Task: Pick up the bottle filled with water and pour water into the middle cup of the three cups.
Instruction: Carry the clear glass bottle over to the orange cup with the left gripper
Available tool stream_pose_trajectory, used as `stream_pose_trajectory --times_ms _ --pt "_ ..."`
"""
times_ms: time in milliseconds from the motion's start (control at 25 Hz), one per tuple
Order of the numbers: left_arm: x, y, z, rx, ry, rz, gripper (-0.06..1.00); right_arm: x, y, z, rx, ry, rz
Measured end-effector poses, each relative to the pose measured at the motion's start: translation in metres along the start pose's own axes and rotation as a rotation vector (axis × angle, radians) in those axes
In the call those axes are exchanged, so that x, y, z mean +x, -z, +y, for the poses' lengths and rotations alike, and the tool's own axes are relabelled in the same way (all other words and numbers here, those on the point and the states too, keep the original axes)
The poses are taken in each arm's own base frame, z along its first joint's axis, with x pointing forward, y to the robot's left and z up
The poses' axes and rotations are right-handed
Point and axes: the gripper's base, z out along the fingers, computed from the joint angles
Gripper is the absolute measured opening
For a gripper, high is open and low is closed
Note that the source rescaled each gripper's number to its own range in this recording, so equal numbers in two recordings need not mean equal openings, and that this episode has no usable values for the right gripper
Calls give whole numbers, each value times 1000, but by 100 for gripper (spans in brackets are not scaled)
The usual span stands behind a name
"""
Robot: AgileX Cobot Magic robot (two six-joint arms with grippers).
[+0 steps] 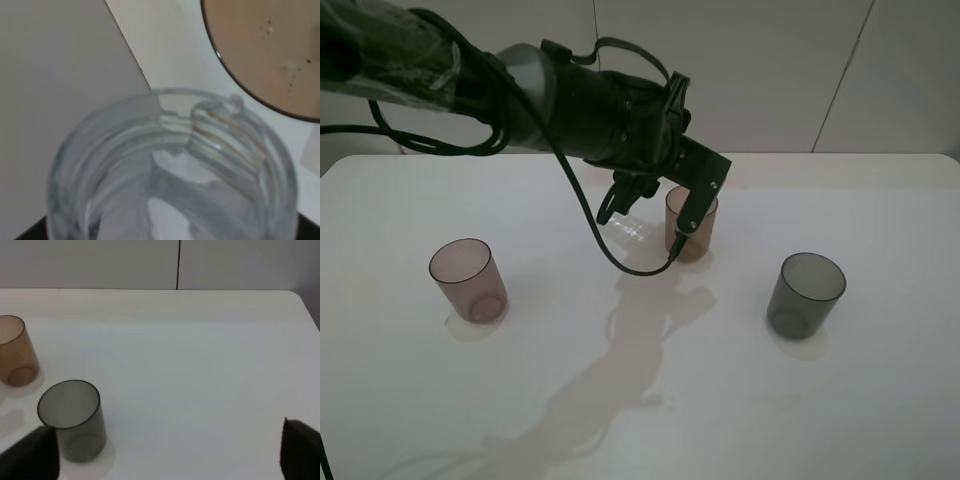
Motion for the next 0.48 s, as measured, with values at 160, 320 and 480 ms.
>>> stream_pose_trajectory --times_ms 160,320,480 --pt "-2 -3 -2 1 -13 -5 1 0 0 0 0 0 0" --pt "-1 -3 -1 -4 -43 -2 1 0 0 0 0 0 0" --pt "-1 -3 -1 -8 -74 -1 1 0 0 0 0 0 0"
